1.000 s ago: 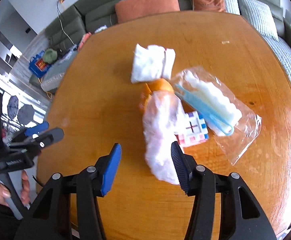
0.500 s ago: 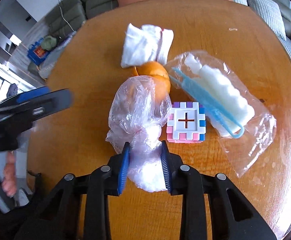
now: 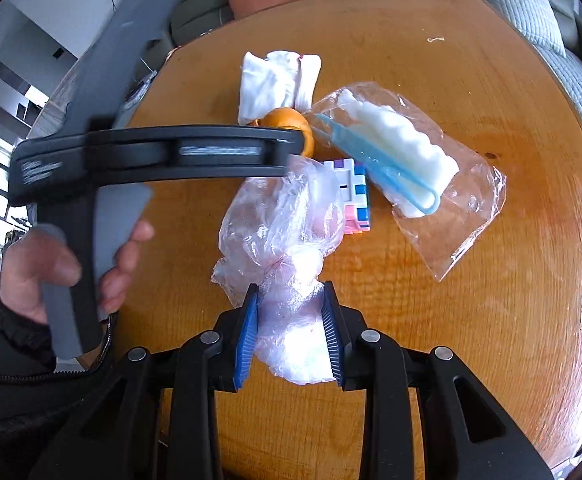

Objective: Collect trash
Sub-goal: 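Grasp the clear plastic bag with the right tool while the left tool grasps the orange, then carry the orange and plastic bag over the black bin and open both tools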

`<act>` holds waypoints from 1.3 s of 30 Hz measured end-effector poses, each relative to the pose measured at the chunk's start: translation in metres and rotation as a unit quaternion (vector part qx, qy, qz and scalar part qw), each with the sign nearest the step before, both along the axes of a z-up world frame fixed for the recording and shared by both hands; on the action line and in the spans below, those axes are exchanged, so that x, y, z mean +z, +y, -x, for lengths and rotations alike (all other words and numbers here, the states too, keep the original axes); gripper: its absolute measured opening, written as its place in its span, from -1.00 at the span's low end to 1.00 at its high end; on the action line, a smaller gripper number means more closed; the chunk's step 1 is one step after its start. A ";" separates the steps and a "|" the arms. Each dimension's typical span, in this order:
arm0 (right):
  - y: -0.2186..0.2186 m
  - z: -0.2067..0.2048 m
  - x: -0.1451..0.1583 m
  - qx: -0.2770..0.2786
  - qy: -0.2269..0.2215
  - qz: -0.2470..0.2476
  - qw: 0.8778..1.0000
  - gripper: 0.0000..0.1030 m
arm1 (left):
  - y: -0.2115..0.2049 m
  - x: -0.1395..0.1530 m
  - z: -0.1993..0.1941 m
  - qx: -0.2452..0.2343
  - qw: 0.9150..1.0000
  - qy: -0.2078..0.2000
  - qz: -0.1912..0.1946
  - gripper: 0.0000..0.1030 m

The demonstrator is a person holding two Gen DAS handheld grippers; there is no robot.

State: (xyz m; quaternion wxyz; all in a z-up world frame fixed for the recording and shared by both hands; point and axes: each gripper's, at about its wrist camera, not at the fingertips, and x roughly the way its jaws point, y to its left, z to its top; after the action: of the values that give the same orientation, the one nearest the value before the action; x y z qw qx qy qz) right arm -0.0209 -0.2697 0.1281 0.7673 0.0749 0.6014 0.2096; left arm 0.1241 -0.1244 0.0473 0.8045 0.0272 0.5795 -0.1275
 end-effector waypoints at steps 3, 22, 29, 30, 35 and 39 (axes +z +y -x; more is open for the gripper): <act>0.000 -0.001 0.001 -0.003 0.002 -0.001 1.000 -0.37 | -0.009 -0.011 -0.007 -0.004 1.000 0.008 -0.011 0.88; 0.047 0.002 0.006 0.025 -0.004 0.016 1.000 -0.38 | 0.049 -0.004 0.029 0.018 0.997 -0.002 0.071 0.12; 0.087 0.002 0.009 0.046 -0.011 0.027 0.999 -0.38 | 0.104 0.015 0.052 0.050 0.995 -0.028 0.083 0.12; 0.095 0.003 0.009 0.052 -0.013 0.027 0.998 -0.38 | 0.112 0.017 0.055 0.055 0.995 -0.029 0.083 0.12; 0.135 0.003 0.012 0.073 -0.018 0.025 0.997 -0.38 | 0.158 0.021 0.070 0.084 0.993 -0.031 0.082 0.12; 0.165 0.004 0.014 0.088 -0.022 0.028 0.996 -0.38 | 0.192 0.022 0.082 0.102 0.991 -0.032 0.083 0.12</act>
State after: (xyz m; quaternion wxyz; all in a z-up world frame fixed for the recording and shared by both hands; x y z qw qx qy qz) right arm -0.0252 -0.1045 0.1420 0.7607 -0.0041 0.5945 0.2606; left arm 0.0426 0.0671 0.0693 0.8312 -0.0951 0.5401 -0.0915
